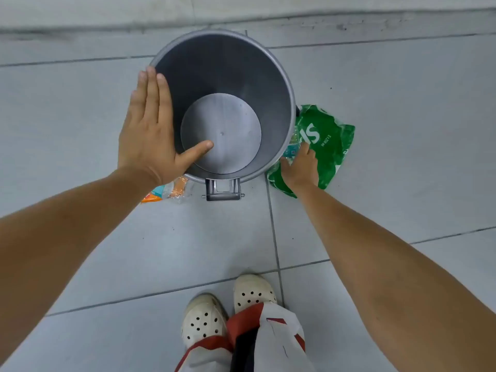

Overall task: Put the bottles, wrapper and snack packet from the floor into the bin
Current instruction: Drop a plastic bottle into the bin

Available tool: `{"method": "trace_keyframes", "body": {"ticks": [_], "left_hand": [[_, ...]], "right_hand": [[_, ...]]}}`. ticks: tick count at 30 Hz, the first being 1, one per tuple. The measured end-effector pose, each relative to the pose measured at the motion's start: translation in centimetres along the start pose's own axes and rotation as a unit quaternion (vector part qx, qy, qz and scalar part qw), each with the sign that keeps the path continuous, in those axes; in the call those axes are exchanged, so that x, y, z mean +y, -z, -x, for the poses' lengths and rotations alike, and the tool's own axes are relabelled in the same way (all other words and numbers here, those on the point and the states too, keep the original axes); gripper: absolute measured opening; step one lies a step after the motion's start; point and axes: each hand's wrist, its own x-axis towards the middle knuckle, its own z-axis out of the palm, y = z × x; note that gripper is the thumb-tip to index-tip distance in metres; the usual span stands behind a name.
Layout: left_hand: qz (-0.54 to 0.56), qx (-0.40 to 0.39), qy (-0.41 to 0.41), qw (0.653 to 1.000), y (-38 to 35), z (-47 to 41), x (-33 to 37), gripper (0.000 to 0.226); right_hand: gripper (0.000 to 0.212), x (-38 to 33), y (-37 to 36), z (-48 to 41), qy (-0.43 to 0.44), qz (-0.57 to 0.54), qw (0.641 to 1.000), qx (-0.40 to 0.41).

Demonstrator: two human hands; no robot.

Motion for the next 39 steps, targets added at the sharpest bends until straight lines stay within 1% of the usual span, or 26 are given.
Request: {"method": "trace_keyframes", "body": {"ticks": [5,9,11,13,15,17,20,22,23,25,27,28,30,32,34,36,39], "left_hand": [[-0.026,0.009,-0.016,1.000,-0.2,-0.2,0.0,0.114],[-0.029,0.017,-0.026,0.999,-0.3,-0.2,-0.1,0.114],[-0.023,0.015,-0.023,0.999,-0.3,-0.2,0.0,0.114],[-0.025,0.016,-0.023,0.999,-0.2,-0.2,0.0,0.115],[-0.023,0.015,-0.022,0.999,-0.2,-0.3,0.2,0.115],[-0.021,0.018,-0.025,0.999,-0.2,-0.2,0.2,0.116],[-0.016,0.023,-0.028,0.999,-0.1,-0.2,0.1,0.118],[-0.011,0.025,-0.029,0.999,-0.1,-0.2,0.0,0.118],[-0.008,0.025,-0.030,0.999,-0.2,-0.2,0.1,0.118],[-0.009,0.023,-0.029,0.999,-0.3,-0.2,0.0,0.119],[-0.015,0.020,-0.029,0.999,-0.2,-0.2,0.0,0.120],[-0.018,0.021,-0.028,0.999,-0.2,-0.2,0.0,0.120],[-0.017,0.021,-0.029,0.999,-0.2,-0.2,0.0,0.120],[-0.008,0.024,-0.029,0.999,-0.2,-0.2,0.0,0.121],[-0.002,0.023,-0.028,0.999,-0.3,-0.2,0.0,0.120],[0.002,0.022,-0.026,0.999,-0.3,-0.2,0.0,0.120],[0.008,0.022,-0.020,1.000,-0.3,-0.1,-0.1,0.121]], "right_hand": [[0.060,0.5,-1.5,-0.9,-0.039,0.009,0.999,-0.014],[0.064,0.9,-2.2,-1.6,-0.044,-0.001,0.999,-0.008],[0.058,1.1,-2.3,-1.7,-0.044,-0.035,0.998,0.016],[0.052,1.0,-1.9,-1.3,-0.046,-0.110,0.991,0.064],[0.049,0.2,-0.6,-0.1,-0.048,-0.213,0.968,0.121],[0.048,-1.1,1.5,1.6,-0.016,-0.292,0.936,0.193],[0.044,-3.3,5.3,4.5,0.074,-0.357,0.886,0.286],[0.045,-5.1,7.2,6.2,0.149,-0.373,0.861,0.312],[0.046,-6.0,7.7,6.8,0.186,-0.364,0.857,0.315],[0.052,-7.8,7.3,7.3,0.242,-0.331,0.863,0.295],[0.063,-8.6,6.3,7.1,0.254,-0.290,0.877,0.286],[0.067,-8.4,5.7,6.8,0.248,-0.278,0.879,0.297],[0.066,-7.1,5.0,5.8,0.218,-0.291,0.871,0.330],[0.056,-4.9,4.4,4.8,0.157,-0.318,0.866,0.352],[0.048,-2.4,3.4,4.1,0.117,-0.313,0.876,0.348],[0.046,-0.1,1.9,4.1,0.124,-0.261,0.906,0.308],[0.046,2.5,-0.6,4.5,0.139,-0.124,0.967,0.176]]}}
